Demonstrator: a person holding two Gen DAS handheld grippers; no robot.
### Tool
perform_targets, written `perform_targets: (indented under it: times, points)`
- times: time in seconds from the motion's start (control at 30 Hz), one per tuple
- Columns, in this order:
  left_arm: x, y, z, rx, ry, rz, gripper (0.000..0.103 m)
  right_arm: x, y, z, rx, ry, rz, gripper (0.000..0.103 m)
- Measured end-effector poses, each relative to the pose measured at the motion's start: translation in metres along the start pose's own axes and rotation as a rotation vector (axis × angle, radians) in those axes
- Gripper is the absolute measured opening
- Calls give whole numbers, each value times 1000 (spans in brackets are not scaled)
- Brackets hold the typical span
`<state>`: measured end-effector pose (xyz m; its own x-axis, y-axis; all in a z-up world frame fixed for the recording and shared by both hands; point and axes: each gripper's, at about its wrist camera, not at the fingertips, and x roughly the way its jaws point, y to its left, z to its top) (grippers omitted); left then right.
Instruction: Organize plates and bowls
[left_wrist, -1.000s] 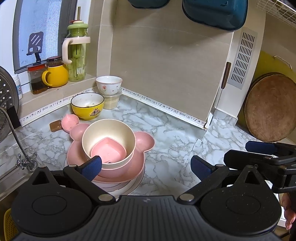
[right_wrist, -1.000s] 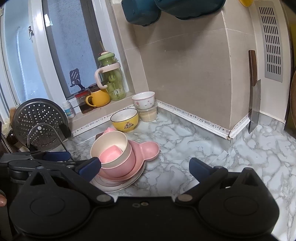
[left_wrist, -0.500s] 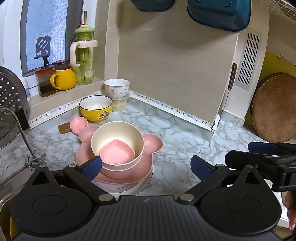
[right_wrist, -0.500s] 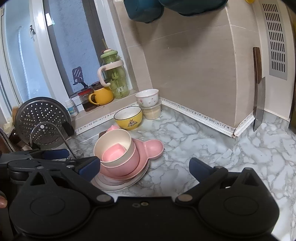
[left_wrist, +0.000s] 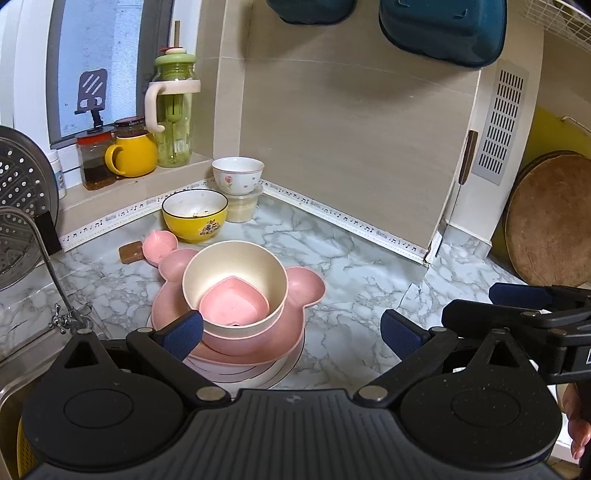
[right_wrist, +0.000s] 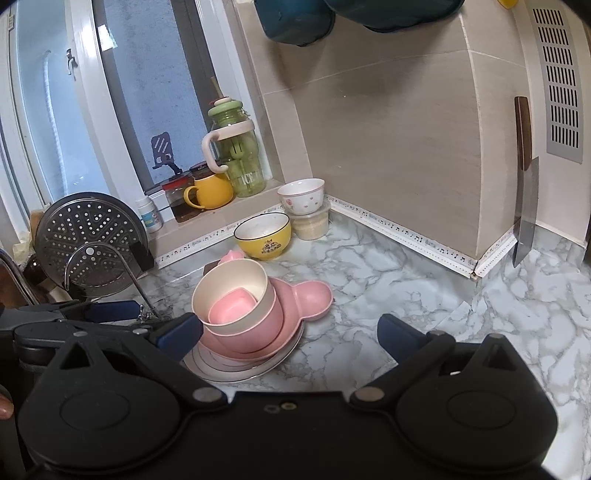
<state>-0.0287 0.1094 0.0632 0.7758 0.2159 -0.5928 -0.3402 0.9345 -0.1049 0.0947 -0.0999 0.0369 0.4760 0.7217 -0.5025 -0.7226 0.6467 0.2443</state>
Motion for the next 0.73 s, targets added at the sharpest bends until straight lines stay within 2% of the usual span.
perform_targets:
  times: [0.3, 0.73]
  points:
    - [7, -9, 2, -31, 27, -9, 103, 0, -8, 6, -21, 5, 20, 103]
    - [7, -27, 2, -66, 27, 46, 103, 3, -30, 10, -26, 21, 80, 103]
